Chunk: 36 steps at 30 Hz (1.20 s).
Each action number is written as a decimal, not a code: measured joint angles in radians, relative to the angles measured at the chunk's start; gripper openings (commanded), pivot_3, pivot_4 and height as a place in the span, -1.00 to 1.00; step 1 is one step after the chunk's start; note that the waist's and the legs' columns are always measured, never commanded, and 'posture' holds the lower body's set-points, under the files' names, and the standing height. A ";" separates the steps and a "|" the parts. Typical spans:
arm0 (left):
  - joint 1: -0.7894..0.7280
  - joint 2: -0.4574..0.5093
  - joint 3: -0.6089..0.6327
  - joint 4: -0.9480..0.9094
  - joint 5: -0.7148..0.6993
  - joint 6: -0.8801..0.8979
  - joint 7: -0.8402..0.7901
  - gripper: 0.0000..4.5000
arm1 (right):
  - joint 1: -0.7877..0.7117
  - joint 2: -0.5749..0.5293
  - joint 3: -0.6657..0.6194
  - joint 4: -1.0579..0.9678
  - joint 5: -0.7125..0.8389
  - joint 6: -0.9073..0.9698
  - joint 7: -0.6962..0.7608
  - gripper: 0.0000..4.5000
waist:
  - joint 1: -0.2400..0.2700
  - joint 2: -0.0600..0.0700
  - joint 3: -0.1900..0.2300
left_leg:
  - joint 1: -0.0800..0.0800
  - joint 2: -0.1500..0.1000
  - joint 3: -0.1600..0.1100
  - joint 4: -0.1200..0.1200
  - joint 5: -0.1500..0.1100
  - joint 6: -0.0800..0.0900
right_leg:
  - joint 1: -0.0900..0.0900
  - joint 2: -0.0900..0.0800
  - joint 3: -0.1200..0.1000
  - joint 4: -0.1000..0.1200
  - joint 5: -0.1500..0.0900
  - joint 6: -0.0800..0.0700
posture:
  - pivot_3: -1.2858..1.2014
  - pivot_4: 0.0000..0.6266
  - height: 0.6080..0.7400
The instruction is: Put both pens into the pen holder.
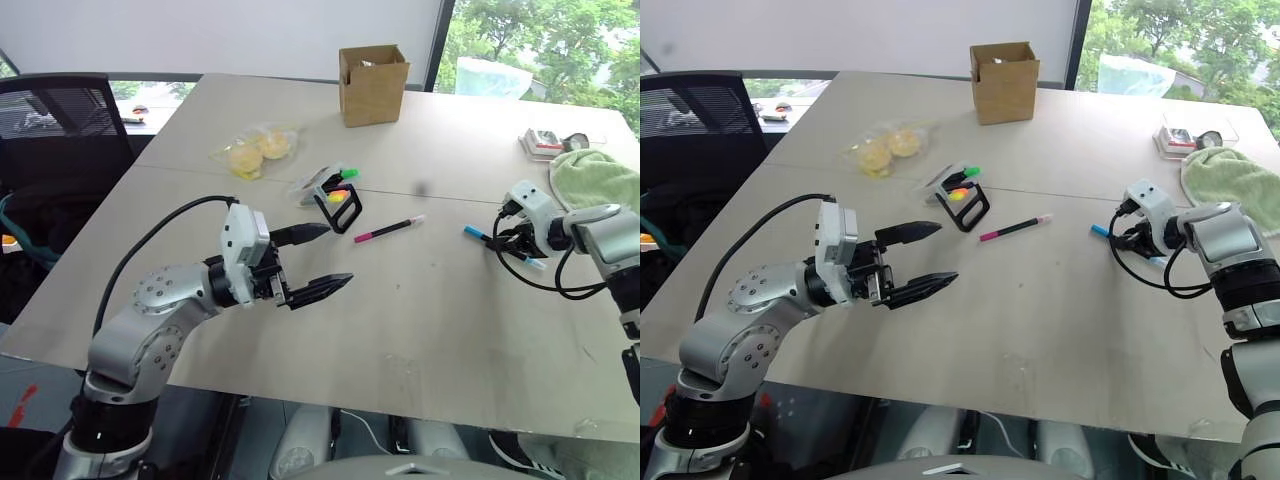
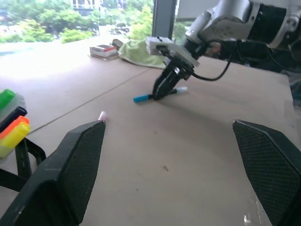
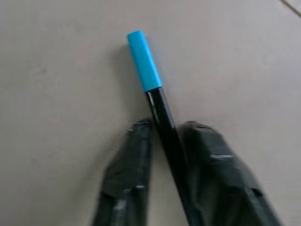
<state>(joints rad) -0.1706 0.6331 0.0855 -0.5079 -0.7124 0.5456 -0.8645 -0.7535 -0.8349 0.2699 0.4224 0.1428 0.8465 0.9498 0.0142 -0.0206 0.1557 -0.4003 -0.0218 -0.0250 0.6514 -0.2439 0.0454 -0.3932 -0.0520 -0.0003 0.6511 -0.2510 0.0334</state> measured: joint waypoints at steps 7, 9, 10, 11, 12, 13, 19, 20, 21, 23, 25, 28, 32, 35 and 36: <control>-0.078 -0.121 -0.002 0.012 -0.207 0.246 0.237 1.00 | 0.198 0.097 -0.334 -0.362 0.204 0.351 -0.046 -0.97 | 0.009 0.000 0.000 | -0.005 0.000 -0.004 0.000 0.000 0.000 | -0.004 0.000 -0.003 0.002 0.000 0.001 | 0.03 -0.52 1.00; -0.132 -0.197 -0.009 0.047 -0.284 0.316 0.332 1.00 | 0.240 0.211 -0.444 -0.574 0.299 0.500 -0.087 -0.97 | 0.000 0.000 0.000 | -0.006 0.000 -0.004 0.001 0.000 0.000 | -0.006 0.000 -0.002 0.005 0.001 0.001 | 0.03 -0.52 1.00; -0.160 -0.249 -0.009 0.073 -0.340 0.357 0.400 1.00 | 0.255 0.297 -0.512 -0.712 0.343 0.596 -0.123 -0.97 | -0.002 0.001 0.000 | -0.007 0.000 -0.004 0.002 0.000 0.000 | -0.008 0.001 -0.002 0.006 0.001 0.002 | 0.03 -0.52 1.00; -0.180 -0.283 -0.009 0.096 -0.380 0.381 0.446 1.00 | 0.261 0.356 -0.549 -0.805 0.364 0.656 -0.152 -0.97 | -0.003 0.001 0.000 | -0.009 0.000 -0.004 0.002 0.000 0.000 | -0.010 0.001 -0.002 0.007 0.001 0.002 | 0.03 -0.52 1.00; -0.196 -0.311 -0.007 0.115 -0.415 0.400 0.489 1.00 | 0.267 0.411 -0.573 -0.887 0.386 0.698 -0.179 -0.97 | -0.003 0.001 -0.001 | -0.010 0.000 -0.004 0.002 0.000 0.000 | -0.012 0.001 -0.002 0.009 0.001 0.002 | 0.03 -0.52 1.00; -0.214 -0.336 -0.005 0.138 -0.455 0.422 0.533 1.00 | 0.276 0.474 -0.589 -0.971 0.409 0.735 -0.217 -0.97 | -0.002 0.001 -0.001 | -0.010 -0.001 -0.004 0.003 0.000 -0.001 | -0.013 0.001 -0.002 0.009 0.001 0.002 | 0.03 -0.52 1.00; -0.291 -0.364 0.009 0.229 -0.568 0.483 0.628 0.77 | 0.284 0.640 -0.600 -1.174 0.492 0.762 -0.366 -1.00 | -0.001 0.001 -0.001 | -0.012 -0.004 -0.004 0.003 0.003 -0.005 | -0.015 0.001 -0.002 0.011 0.001 0.002 | 0.03 -0.52 1.00; -0.303 -0.361 0.010 0.238 -0.578 0.490 0.627 0.64 | 0.284 0.645 -0.600 -1.187 0.506 0.762 -0.377 -1.00 | -0.001 0.001 -0.001 | -0.012 -0.004 -0.004 0.003 0.004 -0.006 | -0.015 0.001 -0.002 0.011 0.001 0.002 | 0.03 -0.52 1.00; -0.310 -0.359 0.010 0.245 -0.585 0.497 0.626 0.43 | 0.284 0.646 -0.600 -1.194 0.520 0.762 -0.387 -1.00 | -0.002 0.001 -0.001 | -0.012 -0.004 -0.004 0.003 0.004 -0.006 | -0.015 0.002 -0.002 0.010 0.001 0.002 | 0.03 -0.52 1.00; -0.317 -0.356 0.008 0.248 -0.589 0.511 0.621 0.01 | 0.284 0.646 -0.601 -1.199 0.543 0.762 -0.406 -1.00 | -0.003 0.001 -0.001 | -0.012 -0.004 -0.004 0.003 0.004 -0.007 | -0.015 0.002 -0.002 0.010 0.001 0.002 | 0.03 -0.52 1.00; -0.319 -0.356 0.002 0.252 -0.594 0.519 0.620 -0.44 | 0.282 0.648 -0.602 -1.199 0.567 0.762 -0.427 -1.00 | -0.004 0.001 -0.001 | -0.012 -0.004 -0.004 0.003 0.004 -0.007 | -0.015 0.003 -0.002 0.010 0.001 0.002 | 0.03 -0.52 1.00; -0.319 -0.355 0.001 0.254 -0.597 0.522 0.620 -0.97 | 0.274 0.653 -0.603 -1.201 0.591 0.761 -0.452 -1.00 | -0.005 0.001 -0.001 | -0.011 -0.003 -0.004 0.003 0.004 -0.007 | -0.015 0.003 -0.002 0.010 0.001 0.002 | 0.03 -0.52 1.00; -0.317 -0.352 0.004 0.249 -0.596 0.516 0.622 -0.99 | 0.274 0.645 -0.582 -1.200 0.598 0.735 -0.474 -0.80 | -0.005 0.001 -0.001 | -0.012 -0.003 -0.004 0.003 0.004 -0.007 | -0.015 0.003 -0.002 0.010 0.001 0.002 | 0.03 -0.52 1.00; -0.315 -0.317 -0.009 0.209 -0.557 0.493 0.590 -1.00 | 0.273 0.663 -0.589 -1.191 0.617 0.678 -0.478 -0.19 | -0.006 0.001 -0.001 | -0.012 -0.003 -0.003 0.003 0.005 -0.007 | -0.015 0.003 -0.001 0.010 0.001 0.002 | 0.03 -0.52 1.00; -0.316 -0.297 -0.015 0.189 -0.523 0.472 0.562 -1.00 | 0.273 0.658 -0.591 -1.189 0.628 0.661 -0.474 0.07 | -0.007 0.001 -0.001 | -0.012 -0.003 -0.003 0.002 0.005 -0.007 | -0.015 0.004 -0.001 0.010 0.001 0.002 | 0.03 -0.52 1.00</control>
<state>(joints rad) -0.4866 0.3362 0.0706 -0.3189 -1.2357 1.0175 -0.3022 -0.4803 -0.1768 -0.3212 -0.7667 0.7712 1.5078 0.4757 0.0072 -0.0193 0.1551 -0.4122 -0.0251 -0.0285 0.6539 -0.2392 0.0380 -0.4083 -0.0475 -0.0017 0.6610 -0.2502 0.0351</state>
